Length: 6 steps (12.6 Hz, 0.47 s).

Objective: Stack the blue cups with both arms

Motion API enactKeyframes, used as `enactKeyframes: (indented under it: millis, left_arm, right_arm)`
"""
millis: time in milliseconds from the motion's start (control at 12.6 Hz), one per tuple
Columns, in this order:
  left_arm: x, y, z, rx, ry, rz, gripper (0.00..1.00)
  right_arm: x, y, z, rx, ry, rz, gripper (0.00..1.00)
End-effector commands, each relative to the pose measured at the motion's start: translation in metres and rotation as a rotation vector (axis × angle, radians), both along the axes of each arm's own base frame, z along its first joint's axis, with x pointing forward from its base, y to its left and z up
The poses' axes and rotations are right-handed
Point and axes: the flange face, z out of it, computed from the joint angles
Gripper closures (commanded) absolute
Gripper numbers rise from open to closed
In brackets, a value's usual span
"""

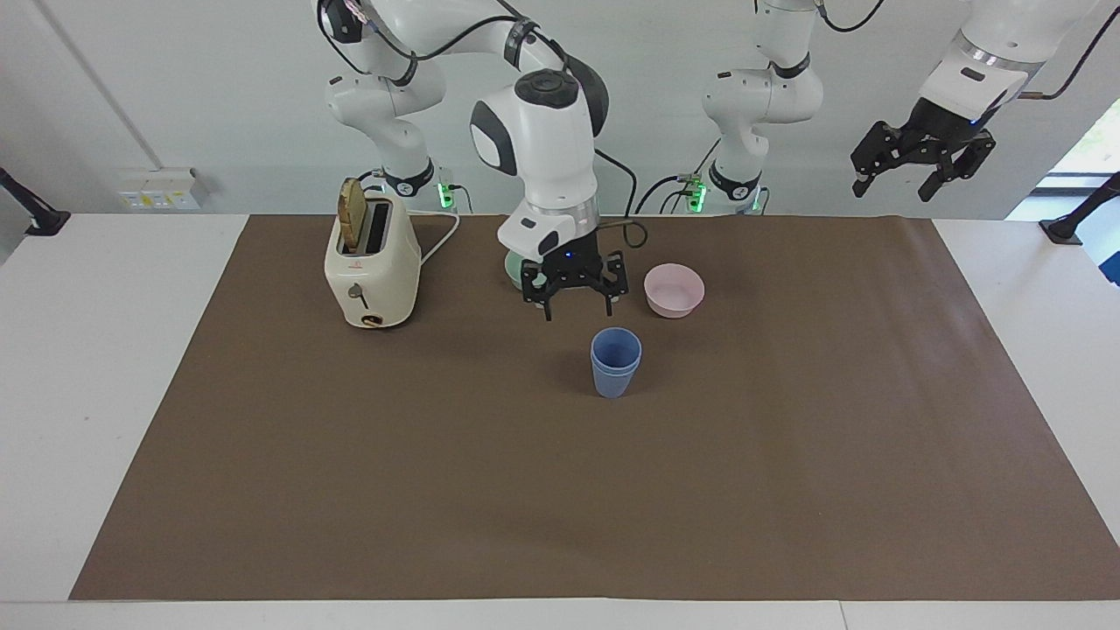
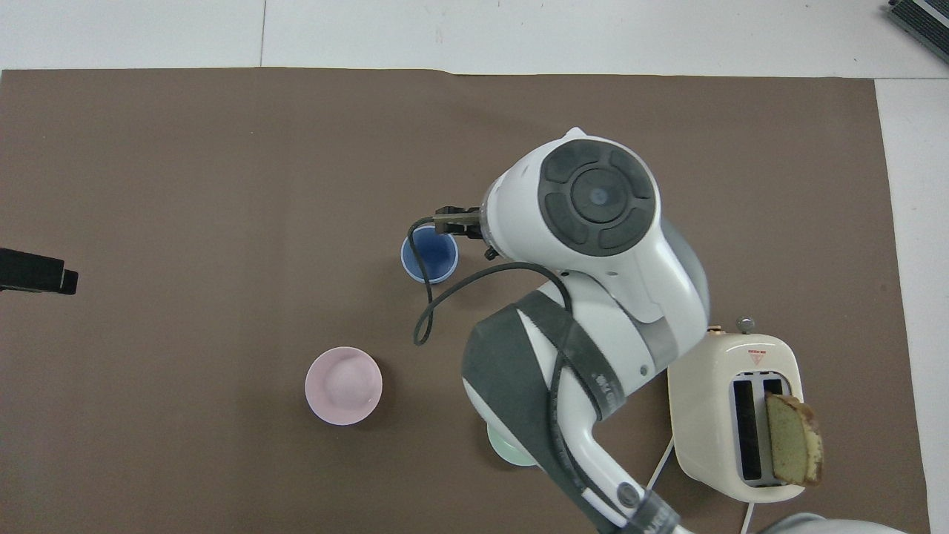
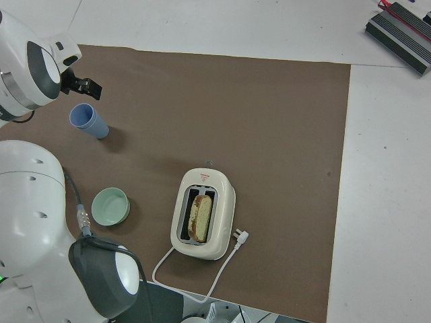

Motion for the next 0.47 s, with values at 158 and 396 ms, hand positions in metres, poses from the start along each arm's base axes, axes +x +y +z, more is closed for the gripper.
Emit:
enactKeyframes:
  millis: [158,396]
  left_arm:
    - [-0.003,0.002,0.001,-0.007,0.009,0.007,0.0]
    - [-0.002,0.003,-0.001,-0.007,0.012,0.009,0.0]
  right_arm:
    - [-0.007,-0.114,0.065,-0.053,0.041,-0.15,0.0]
    - [-0.02,-0.162,0.108,-0.077,0.045,-0.174,0.0]
